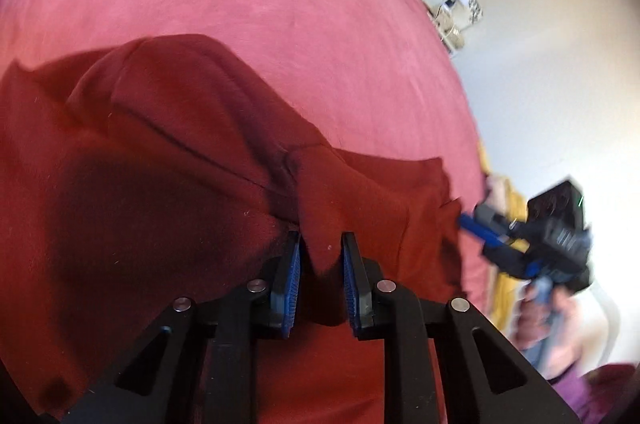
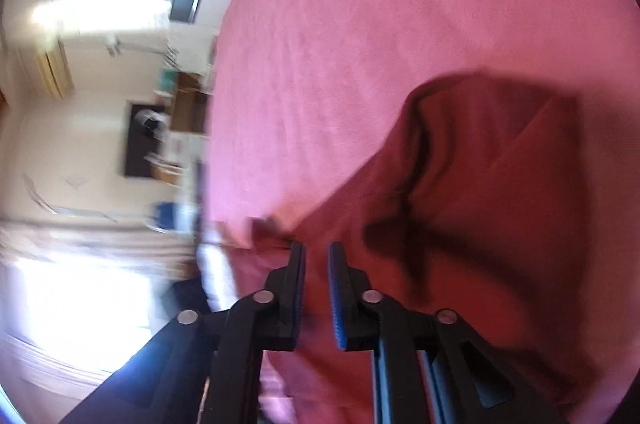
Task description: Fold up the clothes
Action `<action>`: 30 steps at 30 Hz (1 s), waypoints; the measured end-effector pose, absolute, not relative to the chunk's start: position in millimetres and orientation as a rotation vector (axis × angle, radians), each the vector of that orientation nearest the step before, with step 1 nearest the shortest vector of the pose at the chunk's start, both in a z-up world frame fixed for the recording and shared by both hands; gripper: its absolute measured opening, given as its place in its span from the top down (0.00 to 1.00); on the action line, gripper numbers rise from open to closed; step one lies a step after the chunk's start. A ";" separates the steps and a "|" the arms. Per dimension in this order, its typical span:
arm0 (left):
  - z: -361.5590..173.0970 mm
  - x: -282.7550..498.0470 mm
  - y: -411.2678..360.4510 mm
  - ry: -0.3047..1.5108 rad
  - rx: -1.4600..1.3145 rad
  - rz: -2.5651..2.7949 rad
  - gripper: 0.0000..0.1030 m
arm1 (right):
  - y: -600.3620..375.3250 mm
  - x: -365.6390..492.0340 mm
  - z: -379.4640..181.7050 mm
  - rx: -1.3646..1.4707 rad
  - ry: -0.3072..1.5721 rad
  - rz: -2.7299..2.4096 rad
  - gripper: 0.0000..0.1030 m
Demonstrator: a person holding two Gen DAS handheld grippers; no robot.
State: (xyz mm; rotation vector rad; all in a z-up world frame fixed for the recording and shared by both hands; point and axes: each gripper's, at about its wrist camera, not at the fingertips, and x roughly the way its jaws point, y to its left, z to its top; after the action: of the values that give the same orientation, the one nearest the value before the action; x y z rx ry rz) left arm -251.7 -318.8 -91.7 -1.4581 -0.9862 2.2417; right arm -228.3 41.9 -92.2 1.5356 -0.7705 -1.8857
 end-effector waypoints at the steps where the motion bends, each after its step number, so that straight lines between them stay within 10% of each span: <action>1: -92.1 -251.3 -319.8 -0.975 -1.466 2.243 0.80 | 40.3 -225.0 -88.7 1.515 -0.669 -1.935 0.71; 6: -92.8 -253.0 -308.0 -0.913 -1.488 2.227 0.77 | 30.7 -227.7 -110.1 1.624 -0.532 -1.868 0.66; 10: -89.8 -251.7 -293.4 -0.844 -1.469 2.241 0.49 | 27.7 -224.2 -131.8 1.627 -0.558 -1.803 0.70; 12: -85.8 -258.1 -283.4 -0.773 -1.487 2.255 0.60 | 26.1 -225.5 -135.0 1.638 -0.584 -1.796 0.86; 13: -84.1 -261.4 -284.1 -0.763 -1.506 2.245 0.95 | 24.1 -227.0 -136.8 1.660 -0.605 -1.788 0.91; 22: -14.4 -261.1 -332.1 -0.888 -1.313 2.255 0.93 | 29.7 -247.5 -70.3 1.458 -0.915 -1.753 0.93; 30: -100.9 -222.8 -324.9 -0.930 -1.497 2.268 0.91 | 26.8 -206.3 -137.7 1.718 -0.715 -1.791 0.93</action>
State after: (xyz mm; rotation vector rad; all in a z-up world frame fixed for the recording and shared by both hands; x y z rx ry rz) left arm -222.8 -324.9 -100.9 -1.4975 -0.9300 2.2680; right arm -206.3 26.8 -137.7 1.7184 -0.7154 -1.7910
